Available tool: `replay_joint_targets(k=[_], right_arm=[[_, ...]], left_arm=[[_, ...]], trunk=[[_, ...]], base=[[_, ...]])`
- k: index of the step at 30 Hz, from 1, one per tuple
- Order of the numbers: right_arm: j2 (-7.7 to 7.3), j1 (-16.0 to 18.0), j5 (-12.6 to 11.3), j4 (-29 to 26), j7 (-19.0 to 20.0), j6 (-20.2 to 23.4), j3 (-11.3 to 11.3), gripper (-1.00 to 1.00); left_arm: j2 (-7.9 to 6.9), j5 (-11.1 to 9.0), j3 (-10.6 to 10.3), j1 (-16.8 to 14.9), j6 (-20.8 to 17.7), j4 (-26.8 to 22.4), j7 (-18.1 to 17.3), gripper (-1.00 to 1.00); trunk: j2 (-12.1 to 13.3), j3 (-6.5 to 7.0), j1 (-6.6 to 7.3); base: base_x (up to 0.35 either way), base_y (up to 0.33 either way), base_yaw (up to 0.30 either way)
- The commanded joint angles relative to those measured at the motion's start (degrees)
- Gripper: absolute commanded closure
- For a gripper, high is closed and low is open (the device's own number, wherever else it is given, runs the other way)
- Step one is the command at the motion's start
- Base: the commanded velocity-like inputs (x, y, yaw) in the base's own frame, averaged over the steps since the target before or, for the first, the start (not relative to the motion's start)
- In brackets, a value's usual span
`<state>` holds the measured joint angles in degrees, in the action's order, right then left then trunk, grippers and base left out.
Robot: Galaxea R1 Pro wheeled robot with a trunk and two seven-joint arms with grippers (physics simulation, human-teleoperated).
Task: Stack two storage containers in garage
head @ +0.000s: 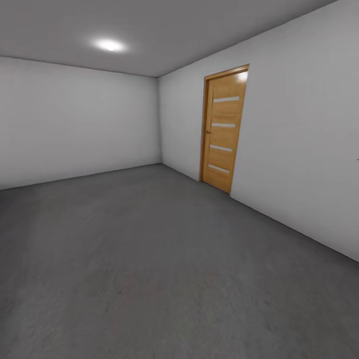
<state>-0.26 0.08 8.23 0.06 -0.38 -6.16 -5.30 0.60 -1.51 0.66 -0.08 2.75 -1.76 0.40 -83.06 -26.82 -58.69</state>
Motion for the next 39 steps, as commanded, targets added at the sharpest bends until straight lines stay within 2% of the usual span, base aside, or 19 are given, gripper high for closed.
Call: replay_joint_targets(k=[1, 39], right_arm=[[-0.01, 0.01, 0.13, 0.01, -0.05, -0.18, -0.42, -1.0], [0.03, 0.01, -0.38, 0.03, -0.06, -0.66, 0.05, -1.0]], left_arm=[[0.01, -0.16, 0.05, -0.01, 0.15, 0.0, 0.04, -1.0], [-0.03, -0.18, 0.05, -0.01, 0.15, 0.0, 0.04, -1.0]], trunk=[[-0.02, -0.04, -0.03], [-0.02, -0.04, -0.03]], base=[[0.324, 0.0, 0.0], [0.324, 0.0, 0.0]])
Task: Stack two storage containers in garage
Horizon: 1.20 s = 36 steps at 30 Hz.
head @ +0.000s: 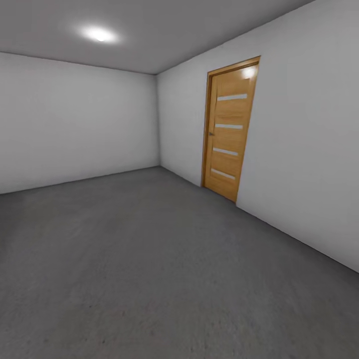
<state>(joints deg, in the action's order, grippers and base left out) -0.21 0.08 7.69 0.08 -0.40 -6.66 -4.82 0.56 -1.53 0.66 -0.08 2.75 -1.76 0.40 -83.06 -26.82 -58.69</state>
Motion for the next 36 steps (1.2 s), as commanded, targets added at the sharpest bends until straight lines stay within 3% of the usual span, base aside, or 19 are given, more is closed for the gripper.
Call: replay_joint_targets(k=[1, 36], right_arm=[[0.0, 0.01, 0.19, 0.01, -0.04, -0.14, -0.49, -1.0], [0.12, 0.01, 0.66, 0.01, 0.05, 0.1, -0.93, -1.0]], left_arm=[[0.0, -0.15, 0.05, -0.01, 0.15, 0.0, 0.04, -1.0], [-0.02, -0.18, -0.03, -0.01, -0.13, 0.0, 0.04, -1.0]], trunk=[[-0.02, -0.04, -0.03], [-0.02, -0.04, -0.03]], base=[[0.324, 0.0, 0.0], [0.324, 0.0, 0.0]])
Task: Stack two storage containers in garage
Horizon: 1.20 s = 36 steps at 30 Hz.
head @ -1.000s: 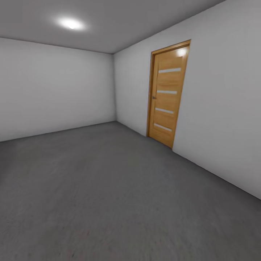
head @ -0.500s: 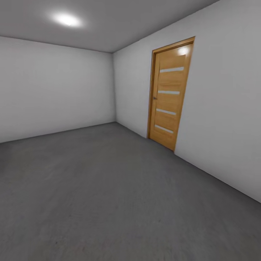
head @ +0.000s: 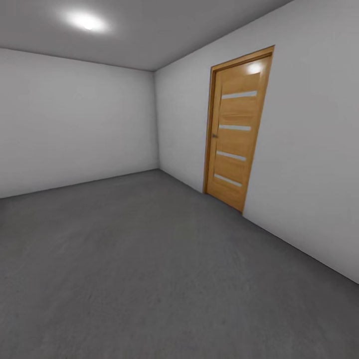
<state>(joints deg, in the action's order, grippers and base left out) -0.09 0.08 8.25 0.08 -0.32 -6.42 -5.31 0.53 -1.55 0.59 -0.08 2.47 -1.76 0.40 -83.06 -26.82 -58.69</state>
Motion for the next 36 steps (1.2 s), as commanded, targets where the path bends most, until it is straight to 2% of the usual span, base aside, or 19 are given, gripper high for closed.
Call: replay_joint_targets(k=[1, 36], right_arm=[[-0.01, 0.01, 0.1, 0.01, -0.03, -0.14, -0.44, -1.0], [-0.14, 0.01, 0.12, 0.01, -0.03, -0.09, -0.57, -1.0]], left_arm=[[0.01, -0.15, 0.04, -0.01, 0.15, 0.0, 0.04, -1.0], [-0.01, -0.17, 0.03, -0.01, 0.17, 0.0, 0.04, -1.0]], trunk=[[-0.02, -0.04, -0.03], [-0.02, -0.04, -0.03]], base=[[0.324, 0.0, 0.0], [0.324, 0.0, 0.0]])
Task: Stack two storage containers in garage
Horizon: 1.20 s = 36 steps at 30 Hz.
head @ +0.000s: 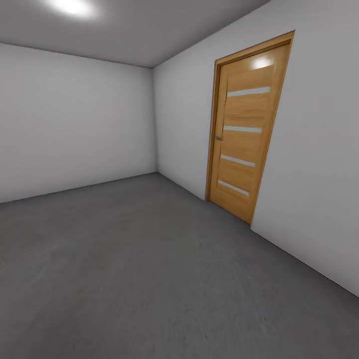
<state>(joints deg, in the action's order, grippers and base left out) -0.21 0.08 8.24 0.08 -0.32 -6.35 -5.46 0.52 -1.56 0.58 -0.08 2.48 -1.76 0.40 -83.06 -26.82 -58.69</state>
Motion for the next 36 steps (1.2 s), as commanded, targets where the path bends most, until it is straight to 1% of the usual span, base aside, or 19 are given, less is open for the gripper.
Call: replay_joint_targets(k=[1, 36], right_arm=[[0.0, 0.01, 0.15, 0.01, -0.03, -0.15, -0.43, -1.0], [0.12, 0.01, 0.2, 0.0, -0.03, -0.15, -0.52, -1.0]], left_arm=[[0.01, -0.17, 0.04, -0.01, 0.14, 0.0, 0.04, -1.0], [0.01, -0.15, 0.04, -0.01, 0.08, 0.0, 0.04, -1.0]], trunk=[[-0.02, -0.04, -0.03], [-0.02, -0.04, -0.03]], base=[[0.324, 0.0, 0.0], [0.324, 0.0, 0.0]])
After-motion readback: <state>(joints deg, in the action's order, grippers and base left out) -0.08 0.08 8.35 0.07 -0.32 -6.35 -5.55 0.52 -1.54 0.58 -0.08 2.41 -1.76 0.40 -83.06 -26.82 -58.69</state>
